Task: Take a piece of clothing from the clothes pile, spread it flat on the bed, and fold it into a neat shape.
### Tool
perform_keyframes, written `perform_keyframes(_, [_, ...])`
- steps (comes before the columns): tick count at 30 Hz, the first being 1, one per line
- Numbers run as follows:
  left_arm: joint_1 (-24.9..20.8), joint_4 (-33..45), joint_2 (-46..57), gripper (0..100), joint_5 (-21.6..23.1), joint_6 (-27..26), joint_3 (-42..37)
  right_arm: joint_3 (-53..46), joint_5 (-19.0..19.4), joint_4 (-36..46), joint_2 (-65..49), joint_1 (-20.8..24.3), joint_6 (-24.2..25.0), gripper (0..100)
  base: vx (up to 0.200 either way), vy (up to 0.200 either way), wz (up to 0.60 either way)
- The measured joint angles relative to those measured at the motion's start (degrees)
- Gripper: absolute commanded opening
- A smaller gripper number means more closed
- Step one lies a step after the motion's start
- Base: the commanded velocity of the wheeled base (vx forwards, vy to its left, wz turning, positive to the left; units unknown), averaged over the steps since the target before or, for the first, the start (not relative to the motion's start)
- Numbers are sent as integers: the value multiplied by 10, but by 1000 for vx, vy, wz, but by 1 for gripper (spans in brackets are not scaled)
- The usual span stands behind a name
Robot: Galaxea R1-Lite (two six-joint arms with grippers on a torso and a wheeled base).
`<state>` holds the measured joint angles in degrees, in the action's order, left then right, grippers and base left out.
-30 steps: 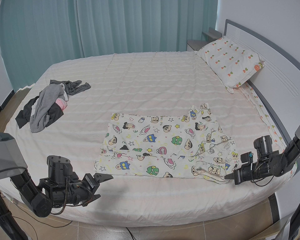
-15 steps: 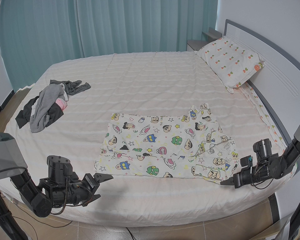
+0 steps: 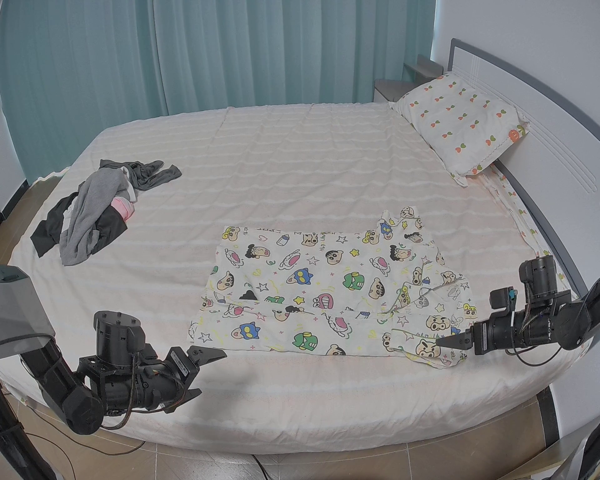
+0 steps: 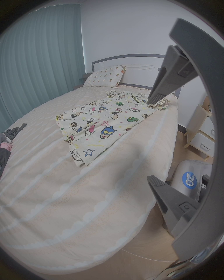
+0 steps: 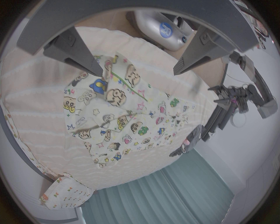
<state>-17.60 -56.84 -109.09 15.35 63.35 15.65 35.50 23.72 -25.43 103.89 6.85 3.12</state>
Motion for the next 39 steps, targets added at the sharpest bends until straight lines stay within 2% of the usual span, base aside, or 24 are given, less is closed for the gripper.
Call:
perform_keyframes(3, [0, 0, 0, 100, 0, 0, 0, 11, 6, -2, -3, 15, 33, 100, 0, 0, 0])
perform_keyframes(8, [-1, 0, 0, 100, 0, 0, 0, 22, 16, -45, 21, 26, 59, 100, 0, 0, 0])
perform_keyframes(13, [-1, 0, 0, 100, 1, 0, 0, 24, 44, -109, 59, 29, 138, 100, 0, 0, 0])
perform_keyframes(16, [-1, 0, 0, 100, 1, 0, 0, 22, 62, -133, 82, 30, 166, 100, 0, 0, 0])
perform_keyframes(30, [0, 0, -1, 100, 1, 0, 0, -10, 73, -210, 170, -3, 174, 100, 0, 0, 0])
perform_keyframes(39, [-1, 0, -1, 100, 3, 0, 0, -7, 94, -225, 203, -23, 176, 100, 0, 0, 0])
